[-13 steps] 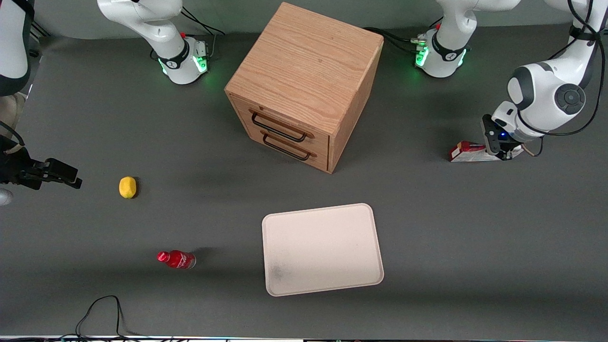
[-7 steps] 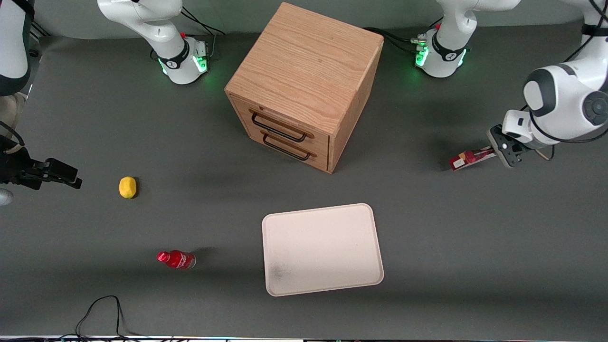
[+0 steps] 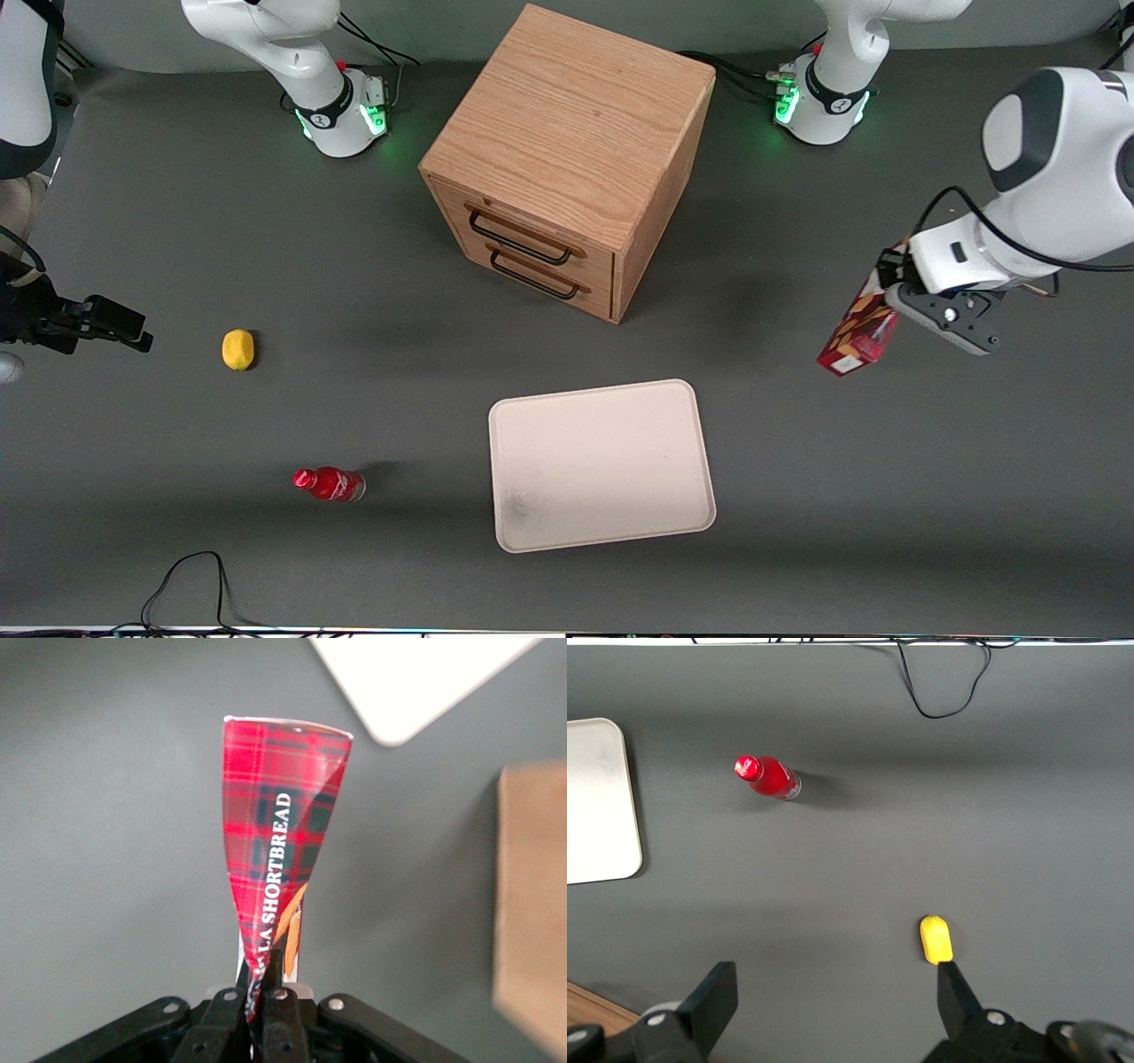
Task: Place red cookie box on tray
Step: 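Carry the box over the cream tray and lower it onto the tray, then open the left gripper to release the box and lift away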
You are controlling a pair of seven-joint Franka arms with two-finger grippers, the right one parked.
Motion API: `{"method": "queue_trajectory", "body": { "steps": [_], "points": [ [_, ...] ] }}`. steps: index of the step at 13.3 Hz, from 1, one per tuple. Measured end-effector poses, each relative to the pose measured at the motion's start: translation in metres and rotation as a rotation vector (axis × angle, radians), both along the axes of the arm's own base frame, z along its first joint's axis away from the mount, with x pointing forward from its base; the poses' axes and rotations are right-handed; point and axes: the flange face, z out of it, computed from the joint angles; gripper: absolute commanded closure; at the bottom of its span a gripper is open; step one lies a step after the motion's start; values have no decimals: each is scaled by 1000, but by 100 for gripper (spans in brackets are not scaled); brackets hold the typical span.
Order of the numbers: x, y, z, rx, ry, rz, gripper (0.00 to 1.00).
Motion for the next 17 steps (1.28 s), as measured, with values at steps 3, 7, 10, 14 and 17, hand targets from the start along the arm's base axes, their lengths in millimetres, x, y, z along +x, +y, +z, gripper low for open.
{"method": "queue_trajectory", "body": {
  "steps": [3, 7, 10, 14, 17],
  "points": [
    [49, -86, 14, -19, -22, 200, 100],
    [115, -170, -52, -50, -20, 368, 100],
    [145, -203, -135, -84, -74, 457, 100],
    [155, -205, -236, -45, -80, 541, 100],
    [153, -208, -245, -30, -73, 588, 0]
  ]
}}
